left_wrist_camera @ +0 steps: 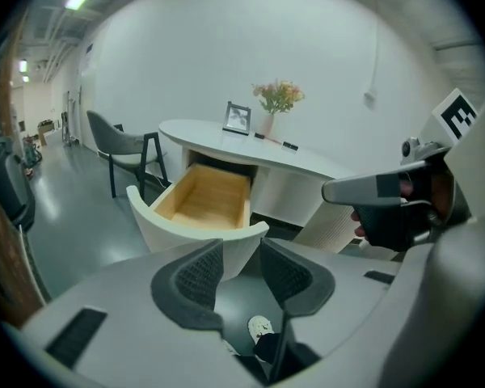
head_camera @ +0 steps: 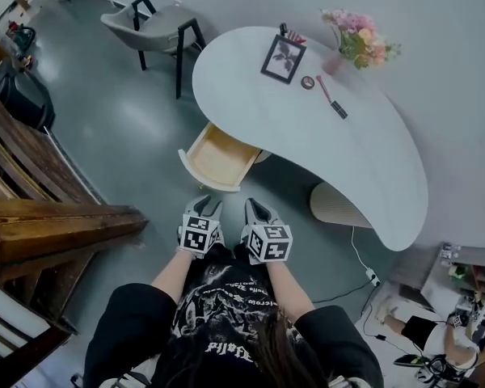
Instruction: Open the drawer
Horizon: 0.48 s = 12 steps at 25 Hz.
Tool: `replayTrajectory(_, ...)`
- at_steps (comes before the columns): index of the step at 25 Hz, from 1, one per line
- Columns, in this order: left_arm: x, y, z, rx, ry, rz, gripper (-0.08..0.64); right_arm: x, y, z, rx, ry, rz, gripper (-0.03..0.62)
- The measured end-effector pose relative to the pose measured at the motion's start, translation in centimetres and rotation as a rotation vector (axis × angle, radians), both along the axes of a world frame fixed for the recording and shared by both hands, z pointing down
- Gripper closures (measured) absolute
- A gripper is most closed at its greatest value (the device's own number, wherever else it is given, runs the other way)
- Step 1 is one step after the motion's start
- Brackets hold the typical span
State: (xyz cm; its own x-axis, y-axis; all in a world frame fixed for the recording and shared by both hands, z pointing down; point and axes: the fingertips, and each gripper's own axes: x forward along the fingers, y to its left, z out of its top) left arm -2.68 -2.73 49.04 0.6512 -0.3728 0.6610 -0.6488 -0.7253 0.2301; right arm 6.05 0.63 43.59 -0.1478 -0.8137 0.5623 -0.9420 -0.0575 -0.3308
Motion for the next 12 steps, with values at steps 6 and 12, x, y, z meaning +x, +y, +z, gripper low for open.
replayTrajectory(6,1.3,-0.3,-4.5,0.095,0.072,-0.03,0.403,1.4,-0.5,-3.6,0.094,0.03,-0.016,0.565)
replayTrajectory(12,2.7,-1.1,-8.8,0.187,0.135,-0.035,0.403,3.1,-1.1,-7.2,0.205,0.063,-0.017,0.565)
